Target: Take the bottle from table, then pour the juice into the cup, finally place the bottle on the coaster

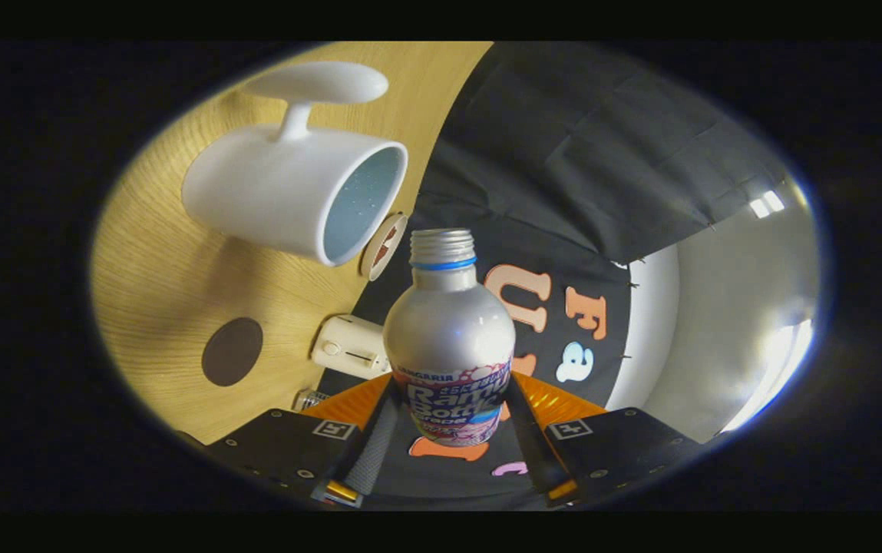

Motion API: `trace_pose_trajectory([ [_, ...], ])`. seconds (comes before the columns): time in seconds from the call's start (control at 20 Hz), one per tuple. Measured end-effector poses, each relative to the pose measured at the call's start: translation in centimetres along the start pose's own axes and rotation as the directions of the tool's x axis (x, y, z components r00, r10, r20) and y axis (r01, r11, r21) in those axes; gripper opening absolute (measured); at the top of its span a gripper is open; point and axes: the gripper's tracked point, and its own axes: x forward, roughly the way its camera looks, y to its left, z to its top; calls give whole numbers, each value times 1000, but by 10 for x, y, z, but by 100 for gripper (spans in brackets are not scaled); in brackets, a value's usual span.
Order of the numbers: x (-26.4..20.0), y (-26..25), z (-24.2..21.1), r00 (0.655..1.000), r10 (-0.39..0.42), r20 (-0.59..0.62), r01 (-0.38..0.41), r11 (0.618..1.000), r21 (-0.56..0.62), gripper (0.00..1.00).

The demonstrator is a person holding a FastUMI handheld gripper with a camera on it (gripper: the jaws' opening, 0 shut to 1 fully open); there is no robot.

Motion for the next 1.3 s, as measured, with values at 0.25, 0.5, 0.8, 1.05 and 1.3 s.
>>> trace_pose_trajectory([
  [0.25,-4,24,-4,994,107,-29,-100,976,193,76],
  [0.5,-9,33,-1,976,220,-7,-184,831,526,76],
  [0.8,-4,35,-9,950,309,35,-200,521,830,76],
  [1.05,11,39,-24,941,331,64,-145,226,963,77],
  [1.3,17,53,-31,926,364,97,-82,-58,995,77],
])
